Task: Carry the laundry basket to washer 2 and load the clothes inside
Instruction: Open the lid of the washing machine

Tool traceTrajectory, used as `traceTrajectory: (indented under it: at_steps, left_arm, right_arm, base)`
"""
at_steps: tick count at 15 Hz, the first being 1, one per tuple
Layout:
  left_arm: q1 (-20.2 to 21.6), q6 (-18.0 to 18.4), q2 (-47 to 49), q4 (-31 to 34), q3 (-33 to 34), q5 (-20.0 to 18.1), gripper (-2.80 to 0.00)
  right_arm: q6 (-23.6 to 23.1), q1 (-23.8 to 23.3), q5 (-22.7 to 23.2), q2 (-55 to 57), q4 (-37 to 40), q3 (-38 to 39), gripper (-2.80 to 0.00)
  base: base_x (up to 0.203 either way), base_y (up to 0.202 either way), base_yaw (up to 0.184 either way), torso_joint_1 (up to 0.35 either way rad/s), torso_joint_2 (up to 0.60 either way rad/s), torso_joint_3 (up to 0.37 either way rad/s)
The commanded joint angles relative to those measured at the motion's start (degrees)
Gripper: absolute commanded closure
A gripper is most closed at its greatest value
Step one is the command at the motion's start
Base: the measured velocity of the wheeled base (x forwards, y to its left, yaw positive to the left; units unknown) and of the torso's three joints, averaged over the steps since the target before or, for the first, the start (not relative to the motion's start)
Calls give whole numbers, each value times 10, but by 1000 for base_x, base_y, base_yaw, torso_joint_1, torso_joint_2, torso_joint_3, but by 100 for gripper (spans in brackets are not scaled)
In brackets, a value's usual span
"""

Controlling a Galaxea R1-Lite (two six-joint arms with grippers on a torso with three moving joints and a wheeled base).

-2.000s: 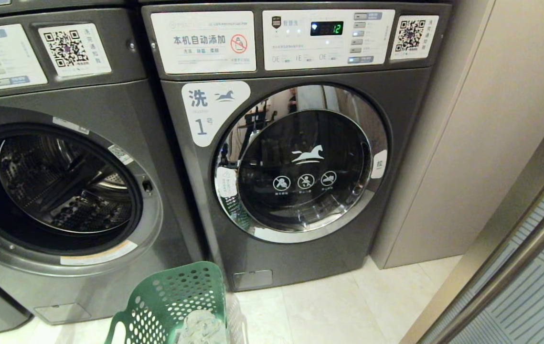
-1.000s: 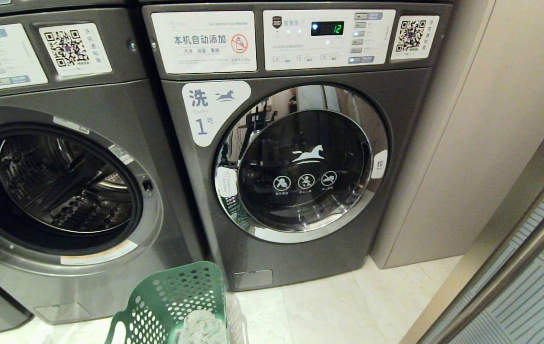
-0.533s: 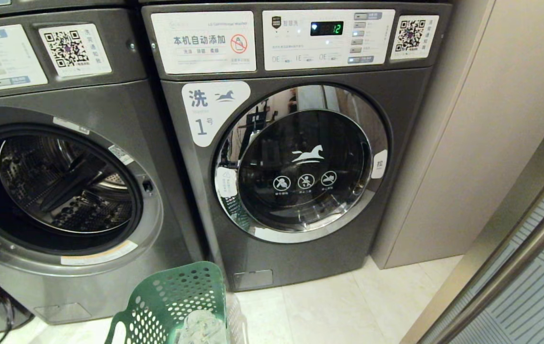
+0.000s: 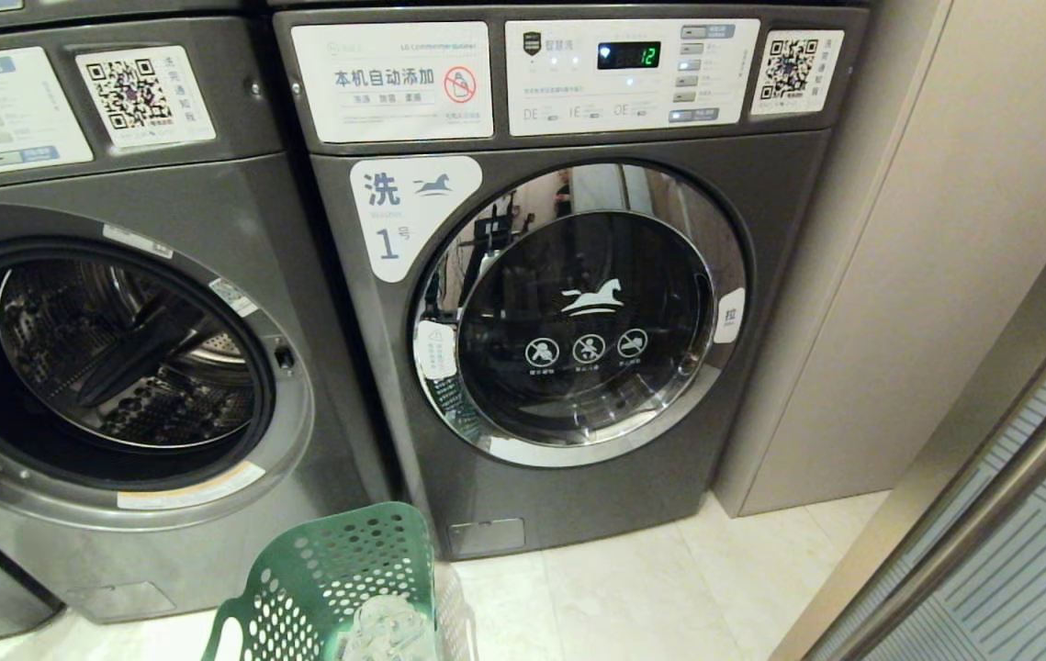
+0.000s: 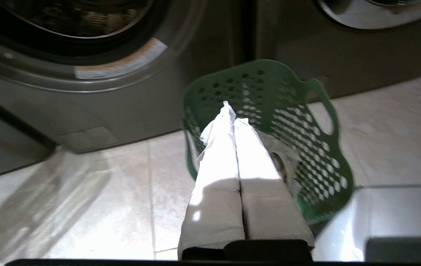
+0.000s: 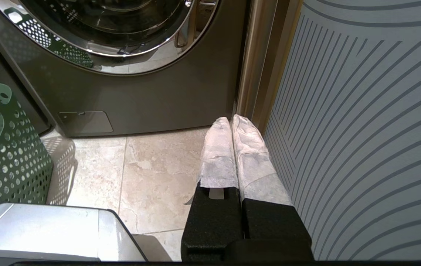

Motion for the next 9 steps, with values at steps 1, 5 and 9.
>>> traceTrajectory:
  at_steps: [1, 5, 9]
  left_arm:
    - [8, -2, -147, 77, 2, -44, 0]
    - [12, -39, -225, 96, 3, -34, 0]
    - [12, -41, -225, 96, 4, -34, 0]
  right_arm:
    - [0, 0, 0, 0, 0, 0, 0]
    - [0, 1, 0, 0, 0, 0, 0]
    - [0, 0, 0, 0, 0, 0, 0]
  base:
    - [0, 0, 0, 0, 0, 0]
    - [0, 0, 0, 0, 0, 0]
    - [0, 0, 0, 0, 0, 0]
